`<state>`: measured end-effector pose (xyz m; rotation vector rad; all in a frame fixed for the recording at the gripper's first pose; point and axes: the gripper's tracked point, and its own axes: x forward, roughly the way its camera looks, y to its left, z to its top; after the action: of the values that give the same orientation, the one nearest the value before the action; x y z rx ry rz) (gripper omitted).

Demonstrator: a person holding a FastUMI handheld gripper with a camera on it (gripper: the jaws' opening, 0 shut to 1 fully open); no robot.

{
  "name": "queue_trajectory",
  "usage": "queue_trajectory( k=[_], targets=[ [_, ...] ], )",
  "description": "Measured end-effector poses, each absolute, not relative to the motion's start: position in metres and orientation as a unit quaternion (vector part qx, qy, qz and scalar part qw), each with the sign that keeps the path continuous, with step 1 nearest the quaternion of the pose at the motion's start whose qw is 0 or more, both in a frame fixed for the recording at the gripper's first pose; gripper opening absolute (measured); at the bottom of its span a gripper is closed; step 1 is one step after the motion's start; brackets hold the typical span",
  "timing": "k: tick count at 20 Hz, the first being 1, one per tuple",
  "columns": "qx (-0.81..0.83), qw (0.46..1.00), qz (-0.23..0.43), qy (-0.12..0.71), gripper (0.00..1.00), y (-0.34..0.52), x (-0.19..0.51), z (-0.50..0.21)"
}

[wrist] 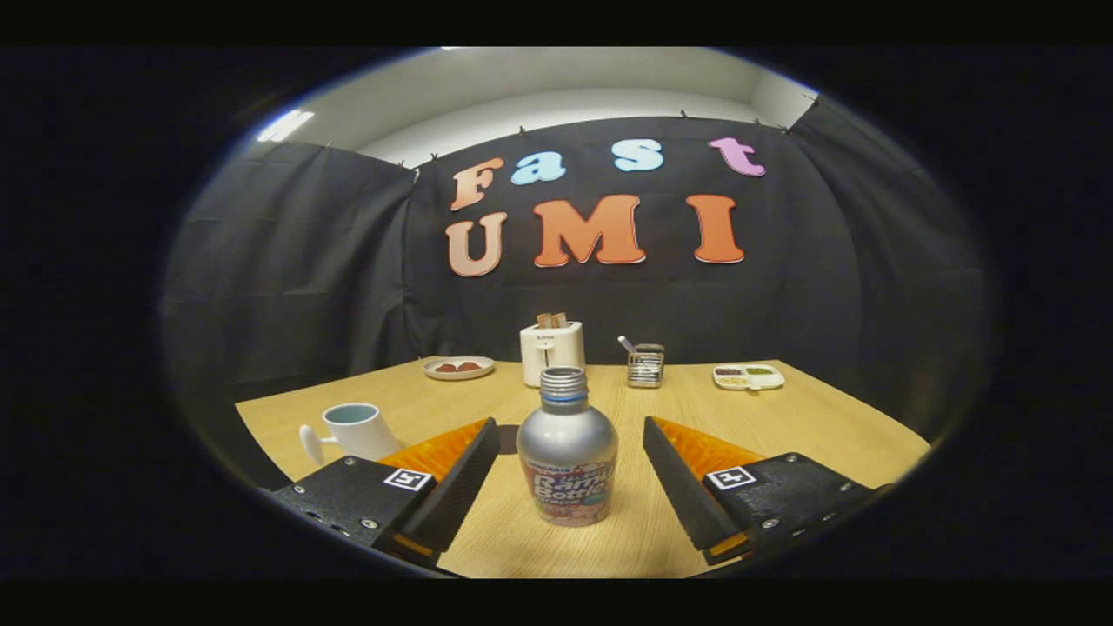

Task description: Take the bottle from table, then pour the juice into the cup, finally place the bottle on the coaster

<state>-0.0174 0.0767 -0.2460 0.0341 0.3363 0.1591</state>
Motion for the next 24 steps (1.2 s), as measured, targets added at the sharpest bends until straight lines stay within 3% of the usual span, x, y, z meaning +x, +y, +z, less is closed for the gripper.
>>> queue_trajectory(
  k=[7, 11, 14, 15, 24],
  targets=[
    [0.028, 0.973, 0.074, 0.217, 0.98, 0.083, -0.016, -0.293],
    [0.031, 0.969, 0.069, 0.235, 0.88, 0.085, -0.015, -0.309],
    [0.026, 0.968, 0.063, 0.242, 0.87, 0.086, -0.012, -0.313],
    [0.025, 0.968, 0.062, 0.240, 0.80, 0.085, -0.010, -0.313],
    [0.047, 0.972, 0.050, 0.224, 0.75, 0.090, 0.002, -0.294]
  ],
)
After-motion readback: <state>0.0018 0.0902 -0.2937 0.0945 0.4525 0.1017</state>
